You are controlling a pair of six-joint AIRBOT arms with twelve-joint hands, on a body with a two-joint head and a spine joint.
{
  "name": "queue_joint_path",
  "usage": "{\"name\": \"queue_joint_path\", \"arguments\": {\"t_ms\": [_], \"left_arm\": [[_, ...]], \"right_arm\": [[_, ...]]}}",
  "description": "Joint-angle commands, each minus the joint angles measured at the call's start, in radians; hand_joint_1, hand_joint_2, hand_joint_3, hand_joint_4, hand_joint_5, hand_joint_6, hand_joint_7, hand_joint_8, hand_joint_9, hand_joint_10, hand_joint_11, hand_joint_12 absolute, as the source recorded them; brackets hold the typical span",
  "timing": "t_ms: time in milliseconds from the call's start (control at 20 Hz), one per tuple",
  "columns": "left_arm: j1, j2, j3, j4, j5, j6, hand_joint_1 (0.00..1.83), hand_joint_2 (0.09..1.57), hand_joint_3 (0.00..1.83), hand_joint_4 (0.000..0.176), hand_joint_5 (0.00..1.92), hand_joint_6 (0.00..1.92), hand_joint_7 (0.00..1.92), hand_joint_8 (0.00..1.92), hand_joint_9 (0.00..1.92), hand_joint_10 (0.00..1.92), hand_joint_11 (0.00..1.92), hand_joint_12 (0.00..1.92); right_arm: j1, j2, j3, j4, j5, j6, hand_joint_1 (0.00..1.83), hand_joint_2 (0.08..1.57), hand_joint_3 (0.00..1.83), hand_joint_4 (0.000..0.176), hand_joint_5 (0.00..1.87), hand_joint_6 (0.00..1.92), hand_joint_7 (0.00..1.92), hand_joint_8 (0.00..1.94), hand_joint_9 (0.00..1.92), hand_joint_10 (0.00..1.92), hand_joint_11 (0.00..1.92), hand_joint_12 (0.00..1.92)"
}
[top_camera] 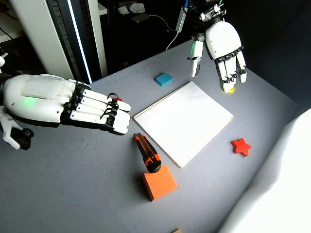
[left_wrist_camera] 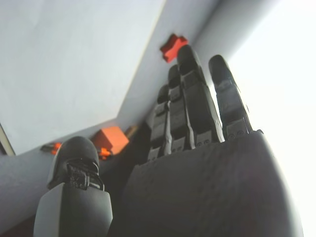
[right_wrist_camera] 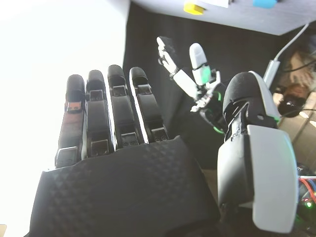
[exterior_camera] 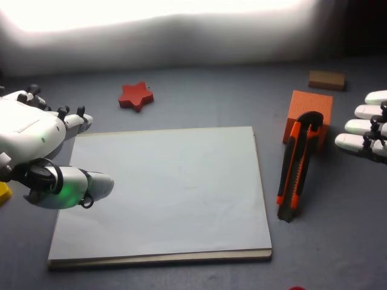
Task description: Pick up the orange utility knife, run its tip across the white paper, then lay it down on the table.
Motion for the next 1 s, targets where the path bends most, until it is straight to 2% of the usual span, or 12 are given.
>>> {"name": "queue_joint_path", "arguments": {"t_ms": [0,50,150,250,300,350,500,600,650,700,800,950], "left_arm": [[-0.014,0.002,0.003,0.054,-0.036,0.002,0.13,1.21,0.17,0.025,0.02,0.03,0.06,0.06,0.03,0.09,0.00,0.39],[-0.017,0.002,0.001,0.054,-0.032,0.002,0.10,1.29,0.02,0.022,0.01,0.00,0.07,0.00,0.04,0.01,0.00,0.33],[-0.019,0.001,-0.003,0.052,-0.035,0.002,0.05,1.30,0.01,0.025,0.00,0.00,0.02,0.00,0.01,0.00,0.00,0.16],[-0.021,0.000,-0.005,0.052,-0.037,0.002,0.03,1.29,0.00,0.025,0.00,0.00,0.00,0.00,0.00,0.00,0.00,0.11],[-0.021,0.000,-0.006,0.054,-0.037,0.002,0.06,1.27,0.00,0.021,0.00,0.00,0.00,0.00,0.00,0.00,0.00,0.02],[-0.022,0.000,-0.007,0.055,-0.037,0.002,0.07,1.26,0.00,0.021,0.00,0.00,0.00,0.00,0.00,0.00,0.00,0.00],[-0.026,0.000,-0.011,0.052,-0.066,0.002,0.03,1.21,0.00,0.017,0.00,0.00,0.00,0.00,0.00,0.00,0.00,0.00],[-0.032,-0.002,-0.011,0.052,-0.078,0.002,0.02,1.21,0.00,0.017,0.00,0.00,0.00,0.00,0.00,0.00,0.00,0.00],[-0.032,-0.002,-0.010,0.052,-0.078,0.002,0.02,1.21,0.00,0.015,0.00,0.00,0.00,0.00,0.00,0.00,0.00,0.00],[-0.033,-0.002,-0.010,0.052,-0.078,0.002,0.03,1.21,0.00,0.020,0.00,0.00,0.00,0.00,0.00,0.00,0.00,0.00],[-0.032,-0.005,-0.007,0.052,-0.084,0.002,0.02,1.21,0.00,0.019,0.00,0.00,0.00,0.00,0.00,0.00,0.00,0.00],[-0.035,-0.009,0.001,0.052,-0.095,0.002,0.02,1.21,0.00,0.028,0.00,0.00,0.00,0.00,0.00,0.00,0.00,0.00]], "right_arm": [[0.000,-0.004,0.007,0.024,0.145,-0.015,0.17,1.07,0.17,0.000,0.03,0.08,0.07,0.06,0.05,0.12,0.00,0.29],[-0.005,-0.015,0.018,0.017,0.161,-0.034,0.13,1.14,0.02,0.000,0.04,0.01,0.09,0.00,0.08,0.03,0.00,0.20],[-0.005,-0.027,0.029,0.017,0.168,-0.046,0.11,1.14,0.01,0.000,0.01,0.00,0.07,0.00,0.06,0.01,0.00,0.18],[-0.003,-0.036,0.032,0.017,0.179,-0.049,0.12,1.14,0.00,0.000,0.00,0.00,0.08,0.00,0.07,0.01,0.00,0.18],[-0.002,-0.040,0.032,0.017,0.180,-0.058,0.19,1.12,0.00,0.000,0.00,0.00,0.05,0.00,0.04,0.00,0.00,0.14],[-0.002,-0.042,0.033,0.017,0.180,-0.066,0.25,1.10,0.00,0.000,0.00,0.00,0.03,0.00,0.04,0.00,0.00,0.13],[0.000,-0.072,0.057,0.017,0.173,-0.108,0.62,1.02,0.00,0.000,0.00,0.00,0.00,0.00,0.01,0.00,0.00,0.17],[0.019,-0.116,0.092,0.016,0.176,-0.139,0.92,1.03,0.00,0.000,0.00,0.00,0.00,0.00,0.01,0.00,0.00,0.10],[0.042,-0.143,0.120,0.006,0.159,-0.170,1.00,1.04,0.00,0.000,0.00,0.00,0.00,0.00,0.01,0.00,0.00,0.03],[0.059,-0.159,0.137,-0.003,0.144,-0.190,1.09,1.03,0.00,0.000,0.00,0.00,0.00,0.00,0.00,0.00,0.00,0.00],[0.122,-0.224,0.201,-0.030,0.116,-0.248,1.17,1.02,0.00,0.000,0.00,0.00,0.00,0.00,0.00,0.00,0.00,0.00],[0.168,-0.275,0.259,-0.068,0.077,-0.290,1.18,1.06,0.00,0.000,0.00,0.00,0.00,0.00,0.00,0.00,0.00,0.00]]}}
